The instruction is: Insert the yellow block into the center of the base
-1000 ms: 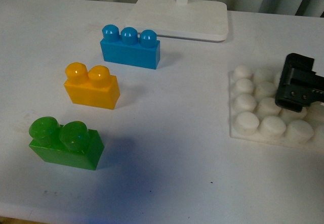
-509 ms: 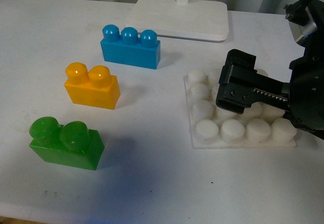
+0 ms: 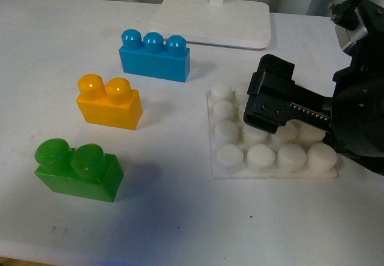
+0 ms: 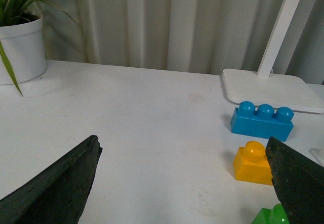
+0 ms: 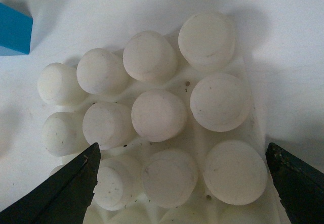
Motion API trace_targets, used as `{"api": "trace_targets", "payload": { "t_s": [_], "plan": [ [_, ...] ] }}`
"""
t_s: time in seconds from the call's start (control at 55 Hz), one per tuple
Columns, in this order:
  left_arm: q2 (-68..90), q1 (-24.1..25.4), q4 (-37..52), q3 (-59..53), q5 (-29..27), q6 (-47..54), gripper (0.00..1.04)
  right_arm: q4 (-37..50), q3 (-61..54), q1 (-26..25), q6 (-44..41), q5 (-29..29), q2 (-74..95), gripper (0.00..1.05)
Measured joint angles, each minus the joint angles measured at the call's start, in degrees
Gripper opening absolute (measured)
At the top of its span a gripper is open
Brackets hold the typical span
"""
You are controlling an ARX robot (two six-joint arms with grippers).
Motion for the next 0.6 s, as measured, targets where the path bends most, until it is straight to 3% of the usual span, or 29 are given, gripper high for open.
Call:
{"api": "trace_targets", "payload": {
  "t_s": [0.6],
  "plan": [
    [0.0,0.0,0.0,0.0,0.0,0.0,0.98,-0.9,-1.1,-0.4,2.1,-3.6,-2.3,0.96]
  ]
}}
